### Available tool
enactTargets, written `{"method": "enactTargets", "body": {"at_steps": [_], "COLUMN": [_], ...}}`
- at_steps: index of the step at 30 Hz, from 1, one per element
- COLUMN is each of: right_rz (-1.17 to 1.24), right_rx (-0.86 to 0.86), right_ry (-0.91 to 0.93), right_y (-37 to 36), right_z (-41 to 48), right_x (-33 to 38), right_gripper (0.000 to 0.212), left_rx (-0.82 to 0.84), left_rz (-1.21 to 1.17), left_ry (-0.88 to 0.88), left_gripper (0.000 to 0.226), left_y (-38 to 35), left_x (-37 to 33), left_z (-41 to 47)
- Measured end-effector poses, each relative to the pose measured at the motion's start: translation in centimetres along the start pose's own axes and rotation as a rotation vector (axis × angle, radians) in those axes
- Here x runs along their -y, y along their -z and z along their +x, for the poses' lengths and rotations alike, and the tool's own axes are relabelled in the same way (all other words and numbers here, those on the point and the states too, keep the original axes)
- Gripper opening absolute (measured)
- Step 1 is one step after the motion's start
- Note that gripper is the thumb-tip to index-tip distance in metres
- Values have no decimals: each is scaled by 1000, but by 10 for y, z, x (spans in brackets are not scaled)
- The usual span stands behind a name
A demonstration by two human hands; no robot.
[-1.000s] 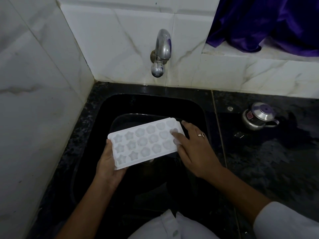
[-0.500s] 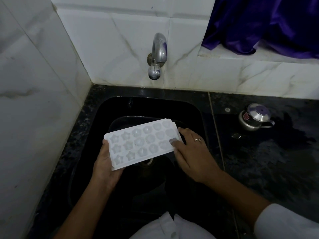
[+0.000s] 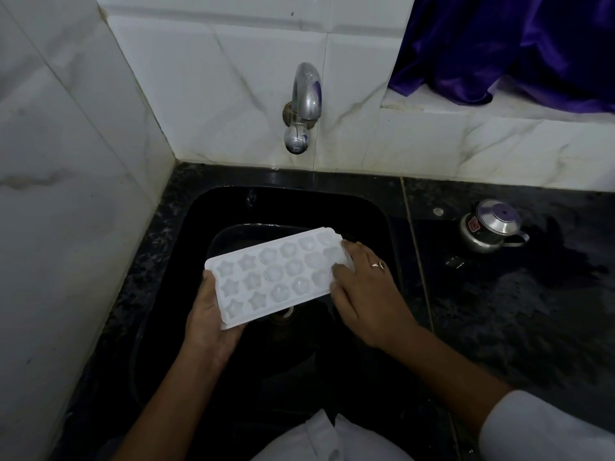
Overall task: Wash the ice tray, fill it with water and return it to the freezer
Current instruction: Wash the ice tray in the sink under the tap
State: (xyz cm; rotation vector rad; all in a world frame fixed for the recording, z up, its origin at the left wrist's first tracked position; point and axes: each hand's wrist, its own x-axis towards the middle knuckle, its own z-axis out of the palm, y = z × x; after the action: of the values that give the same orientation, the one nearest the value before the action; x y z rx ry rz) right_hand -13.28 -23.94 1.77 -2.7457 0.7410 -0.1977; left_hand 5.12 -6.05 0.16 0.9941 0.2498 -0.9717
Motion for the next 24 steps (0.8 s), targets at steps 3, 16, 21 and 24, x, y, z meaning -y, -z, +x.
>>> {"method": "enactTargets", "body": {"at_steps": [3, 16, 21, 24], "right_rz": [12, -20, 11, -24], "right_rx": [-8, 39, 27, 46], "right_ry": [-38, 30, -26, 36], "right_y": [4, 0, 7, 1], "right_z": [-1, -6, -3, -6], "right_x": [-9, -7, -9, -9], "right_gripper": [33, 38, 37, 39], "left_rx": [4, -19, -13, -13], "left_rz": [-5, -21, -44, -28], "left_ry": [-17, -6, -1, -20], "left_gripper": [60, 61, 59, 60], "left_y": [-1, -1, -3, -2], "left_x": [-1, -3, -2, -3], "left_z": [-3, -2, -3, -4]}}
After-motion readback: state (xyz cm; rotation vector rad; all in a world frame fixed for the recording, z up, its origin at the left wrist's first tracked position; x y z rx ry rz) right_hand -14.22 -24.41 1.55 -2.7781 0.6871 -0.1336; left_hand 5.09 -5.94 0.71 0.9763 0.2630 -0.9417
